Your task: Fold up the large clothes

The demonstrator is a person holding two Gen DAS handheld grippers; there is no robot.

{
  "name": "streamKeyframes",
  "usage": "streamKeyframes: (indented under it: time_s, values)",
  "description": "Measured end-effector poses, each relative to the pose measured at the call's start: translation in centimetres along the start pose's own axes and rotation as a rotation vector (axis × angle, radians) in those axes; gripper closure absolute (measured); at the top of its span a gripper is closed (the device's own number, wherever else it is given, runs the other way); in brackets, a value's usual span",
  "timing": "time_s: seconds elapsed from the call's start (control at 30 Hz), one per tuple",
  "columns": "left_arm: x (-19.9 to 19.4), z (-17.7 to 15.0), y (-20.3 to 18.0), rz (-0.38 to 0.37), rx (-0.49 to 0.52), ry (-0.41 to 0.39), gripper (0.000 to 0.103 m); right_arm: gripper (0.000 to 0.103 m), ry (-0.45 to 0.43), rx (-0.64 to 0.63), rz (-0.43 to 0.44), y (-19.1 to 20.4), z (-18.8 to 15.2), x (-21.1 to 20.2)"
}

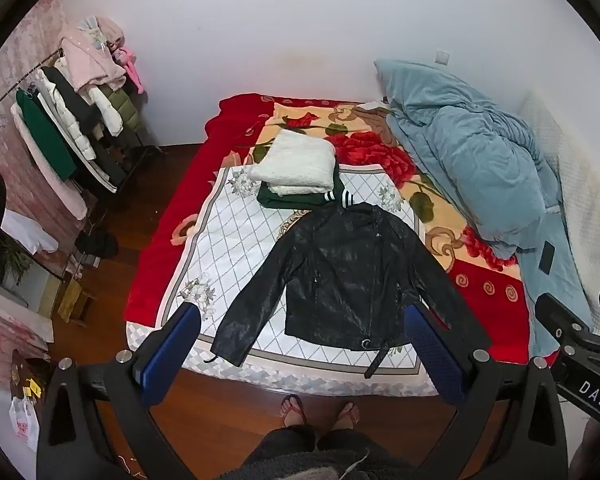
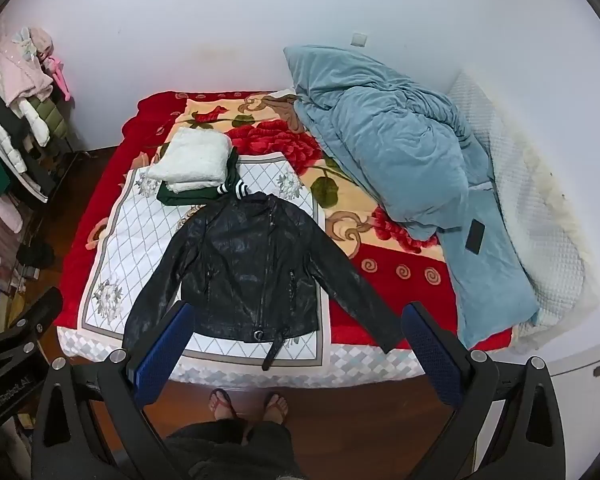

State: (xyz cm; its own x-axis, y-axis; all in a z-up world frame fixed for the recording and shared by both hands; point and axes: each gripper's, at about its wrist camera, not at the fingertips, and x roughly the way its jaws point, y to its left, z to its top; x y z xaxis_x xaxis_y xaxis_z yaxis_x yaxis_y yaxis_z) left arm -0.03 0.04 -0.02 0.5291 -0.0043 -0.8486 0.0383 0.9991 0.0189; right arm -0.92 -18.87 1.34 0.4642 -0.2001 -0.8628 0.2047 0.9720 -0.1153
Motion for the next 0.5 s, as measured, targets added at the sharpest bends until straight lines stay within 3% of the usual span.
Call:
streamKeyframes:
  time_s: [0.5]
  values:
    - [-1.0, 1.4, 0.3, -0.002, 0.0, -0.003, 0.0, 0.0, -0.004, 0.004, 0.003, 0.5, 0.1, -0.7]
